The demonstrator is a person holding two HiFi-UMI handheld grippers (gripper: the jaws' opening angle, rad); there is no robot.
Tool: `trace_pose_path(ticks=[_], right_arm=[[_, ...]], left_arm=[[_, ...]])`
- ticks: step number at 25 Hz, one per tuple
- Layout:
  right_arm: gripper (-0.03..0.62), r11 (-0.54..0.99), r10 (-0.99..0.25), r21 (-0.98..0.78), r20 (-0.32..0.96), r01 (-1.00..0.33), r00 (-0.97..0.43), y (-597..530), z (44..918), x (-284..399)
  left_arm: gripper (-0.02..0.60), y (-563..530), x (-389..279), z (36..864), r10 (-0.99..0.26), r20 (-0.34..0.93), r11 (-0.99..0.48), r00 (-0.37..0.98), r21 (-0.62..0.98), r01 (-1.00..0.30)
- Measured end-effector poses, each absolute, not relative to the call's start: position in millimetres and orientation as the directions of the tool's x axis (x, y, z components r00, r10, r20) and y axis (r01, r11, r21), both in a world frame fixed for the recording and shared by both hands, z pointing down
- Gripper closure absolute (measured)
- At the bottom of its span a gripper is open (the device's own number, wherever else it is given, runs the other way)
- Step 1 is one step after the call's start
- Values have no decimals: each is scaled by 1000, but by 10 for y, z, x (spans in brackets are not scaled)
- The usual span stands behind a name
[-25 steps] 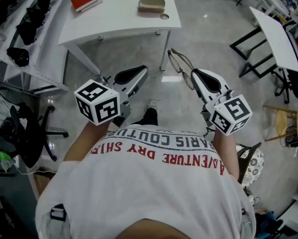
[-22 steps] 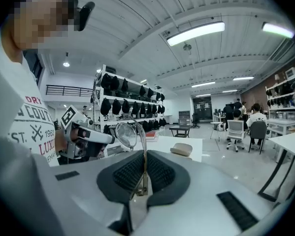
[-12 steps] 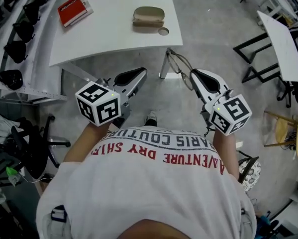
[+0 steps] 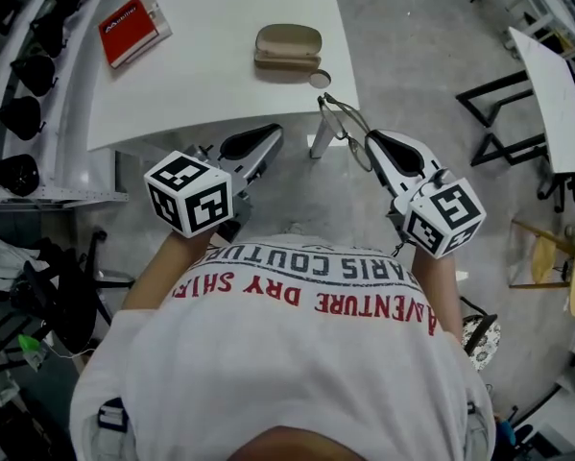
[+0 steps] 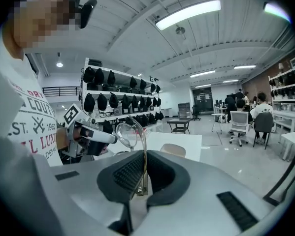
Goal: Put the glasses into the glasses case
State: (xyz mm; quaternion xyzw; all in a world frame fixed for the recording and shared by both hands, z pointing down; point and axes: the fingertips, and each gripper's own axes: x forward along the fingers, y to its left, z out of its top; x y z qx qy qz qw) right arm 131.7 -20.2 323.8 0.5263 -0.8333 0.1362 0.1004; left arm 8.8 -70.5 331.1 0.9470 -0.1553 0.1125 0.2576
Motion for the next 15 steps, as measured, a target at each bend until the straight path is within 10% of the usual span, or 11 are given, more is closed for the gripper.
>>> trace_pose_path(ticks=[15], right_arm=[[560, 426, -845, -114, 306, -897, -440, -750, 3238, 1574]], left_arm=[[545, -1145, 319, 3395, -243, 295, -802, 924, 474, -363]])
